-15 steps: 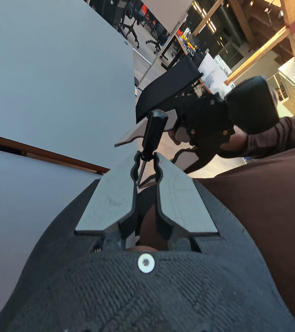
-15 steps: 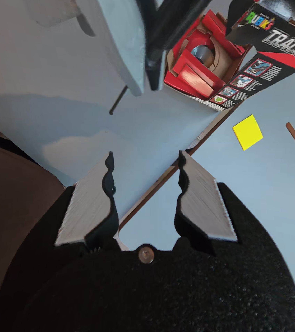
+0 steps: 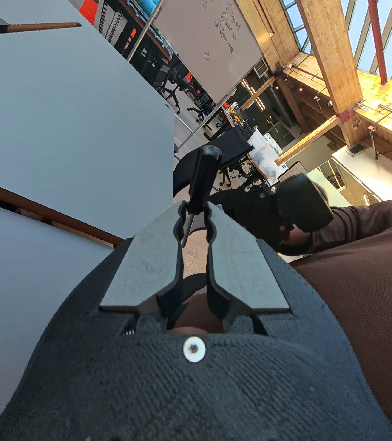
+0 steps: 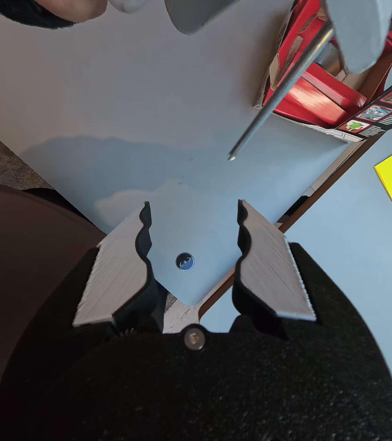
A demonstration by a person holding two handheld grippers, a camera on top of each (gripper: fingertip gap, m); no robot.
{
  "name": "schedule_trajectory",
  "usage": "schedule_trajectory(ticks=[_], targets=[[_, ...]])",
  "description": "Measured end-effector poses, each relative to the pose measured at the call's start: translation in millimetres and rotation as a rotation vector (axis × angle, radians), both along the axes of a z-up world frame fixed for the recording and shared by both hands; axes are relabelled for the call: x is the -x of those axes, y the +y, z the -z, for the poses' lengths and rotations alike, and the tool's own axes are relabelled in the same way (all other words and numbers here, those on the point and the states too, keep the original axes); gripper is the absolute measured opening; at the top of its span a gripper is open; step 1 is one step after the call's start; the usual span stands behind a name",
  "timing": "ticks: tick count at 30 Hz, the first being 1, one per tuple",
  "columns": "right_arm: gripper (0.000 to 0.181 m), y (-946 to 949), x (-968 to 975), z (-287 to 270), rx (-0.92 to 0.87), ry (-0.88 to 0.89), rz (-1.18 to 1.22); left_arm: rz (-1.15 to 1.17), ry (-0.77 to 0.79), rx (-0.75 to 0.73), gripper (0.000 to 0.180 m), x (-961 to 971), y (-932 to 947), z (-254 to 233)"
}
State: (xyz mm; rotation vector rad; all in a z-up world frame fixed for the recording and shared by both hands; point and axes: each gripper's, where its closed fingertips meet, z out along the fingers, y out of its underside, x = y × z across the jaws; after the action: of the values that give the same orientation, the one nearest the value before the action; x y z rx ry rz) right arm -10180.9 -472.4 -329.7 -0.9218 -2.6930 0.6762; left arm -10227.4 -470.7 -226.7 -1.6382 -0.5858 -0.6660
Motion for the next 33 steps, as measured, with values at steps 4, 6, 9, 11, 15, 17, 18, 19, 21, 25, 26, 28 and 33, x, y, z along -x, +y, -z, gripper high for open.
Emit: schedule_trajectory(ticks=[4, 6, 9, 11, 15, 17, 18, 19, 21, 25, 26, 28, 33], targets=[[0.071, -9, -6, 2, 0.042, -0.044, 0.031, 0.001, -0.026, -0.022, 0.013, -3, -1, 4], [0.071, -14, -12, -1, 0.098, -0.086, 0.061, -0.003, -0.018, 0.026, 0.012, -3, -2, 20], [0.070, -25, -28, -7, 0.227, -0.210, 0.108, -0.001, 0.109, 0.169, 0.012, -9, -4, 52], [0.070, -26, -42, -6, 0.259, -0.300, 0.126, 0.032, 0.258, 0.263, 0.012, -18, -5, 66], [0.070, -23, -63, -4, 0.302, -0.451, 0.153, 0.054, 0.635, 0.367, 0.013, -26, -5, 77], [0.067, -31, -76, -13, 0.400, -0.565, 0.112, 0.049, 0.884, 0.281, 0.013, -37, 0, 52], [0.067, -35, -82, -20, 0.452, -0.615, 0.074, 0.049, 0.993, 0.259, 0.013, -44, 1, 39], [0.066, -37, -88, -28, 0.496, -0.656, 0.038, 0.036, 1.085, 0.263, 0.013, -47, 2, 28], [0.066, -37, -95, -44, 0.568, -0.712, -0.027, -0.004, 1.247, 0.264, 0.013, -53, 1, 3], [0.064, -34, -113, -73, 0.721, -0.797, -0.181, -0.009, 1.398, 0.235, 0.013, -76, 12, -41], [0.063, -30, -116, -76, 0.757, -0.806, -0.208, -0.002, 1.410, 0.204, 0.013, -86, 22, -54], [0.059, -23, -124, -89, 0.869, -0.837, -0.270, 0.019, 1.428, 0.129, 0.013, -110, 49, -80], [0.059, 30, -162, -134, 1.124, -0.749, -0.392, 0.090, 1.450, -0.027, 0.013, -178, 140, -121]])
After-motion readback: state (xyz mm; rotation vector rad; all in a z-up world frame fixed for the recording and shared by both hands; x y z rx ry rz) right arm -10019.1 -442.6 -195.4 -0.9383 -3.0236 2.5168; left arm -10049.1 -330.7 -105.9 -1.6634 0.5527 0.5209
